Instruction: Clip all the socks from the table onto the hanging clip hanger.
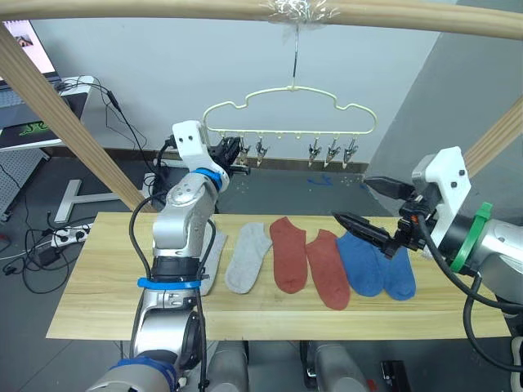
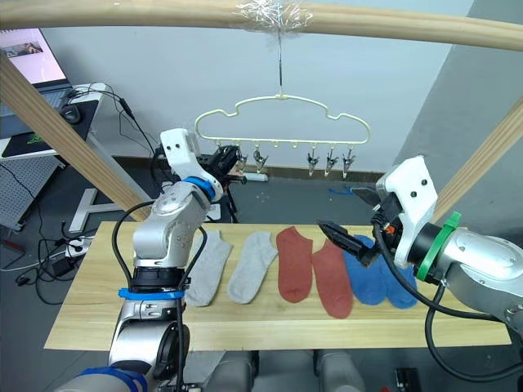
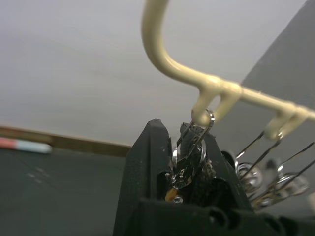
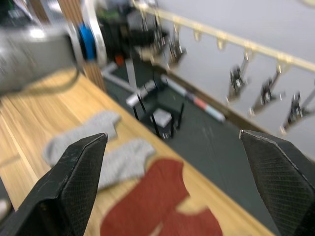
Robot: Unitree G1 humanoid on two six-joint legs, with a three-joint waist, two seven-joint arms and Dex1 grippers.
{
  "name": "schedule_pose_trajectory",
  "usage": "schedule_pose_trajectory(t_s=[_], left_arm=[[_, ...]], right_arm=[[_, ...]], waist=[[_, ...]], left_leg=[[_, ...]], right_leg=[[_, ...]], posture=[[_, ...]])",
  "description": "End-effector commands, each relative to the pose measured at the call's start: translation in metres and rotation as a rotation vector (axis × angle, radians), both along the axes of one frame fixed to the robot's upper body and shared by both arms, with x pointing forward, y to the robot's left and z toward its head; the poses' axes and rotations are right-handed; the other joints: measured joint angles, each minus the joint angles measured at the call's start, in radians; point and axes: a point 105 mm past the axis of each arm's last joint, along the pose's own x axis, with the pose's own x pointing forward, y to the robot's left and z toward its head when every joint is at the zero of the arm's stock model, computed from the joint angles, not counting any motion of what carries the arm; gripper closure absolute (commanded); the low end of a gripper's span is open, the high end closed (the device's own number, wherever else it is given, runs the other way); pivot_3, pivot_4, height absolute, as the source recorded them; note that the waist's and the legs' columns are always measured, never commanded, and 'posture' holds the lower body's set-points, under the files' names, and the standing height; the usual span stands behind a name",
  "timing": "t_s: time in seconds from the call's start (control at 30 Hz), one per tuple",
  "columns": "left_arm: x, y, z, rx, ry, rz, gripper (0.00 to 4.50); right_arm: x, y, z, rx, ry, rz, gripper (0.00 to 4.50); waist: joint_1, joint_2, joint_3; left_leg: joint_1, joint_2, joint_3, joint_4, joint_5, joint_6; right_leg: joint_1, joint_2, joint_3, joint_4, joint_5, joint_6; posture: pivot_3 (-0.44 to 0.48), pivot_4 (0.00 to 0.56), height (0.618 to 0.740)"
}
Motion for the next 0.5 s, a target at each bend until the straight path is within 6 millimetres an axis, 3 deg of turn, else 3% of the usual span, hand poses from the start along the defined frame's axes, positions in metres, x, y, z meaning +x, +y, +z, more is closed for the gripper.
schedule_pose_trajectory(t_s=[0.03,0.33,0.5], left_arm=[[-0.007,-0.004,0.018,-0.065,0.020,-0.094,4.22],[-0.010,0.005,0.027,-0.171,0.121,-0.145,4.22],[-0.009,0.007,0.032,-0.208,0.149,-0.155,4.22]], right_arm=[[0.009,-0.015,-0.014,-0.045,0.055,-0.095,0.00],[0.018,-0.067,-0.091,-0.178,0.331,-0.366,0.00],[0.028,-0.089,-0.119,-0.214,0.403,-0.471,0.00]], waist=[[0.000,0.000,0.000],[0.000,-0.001,0.001],[0.000,-0.002,0.002]], left_leg=[[0.000,0.000,0.000,0.000,0.000,0.000],[-0.001,0.000,0.000,0.000,0.000,0.000],[-0.001,0.000,0.000,0.000,0.000,0.000]], right_leg=[[0.000,0.000,0.000,0.000,0.000,0.000],[-0.001,0.000,0.000,0.000,0.000,0.000],[-0.002,0.000,0.001,0.000,0.000,0.001]], posture=[[-0.028,0.266,0.740],[-0.019,0.270,0.740],[-0.006,0.274,0.740]])
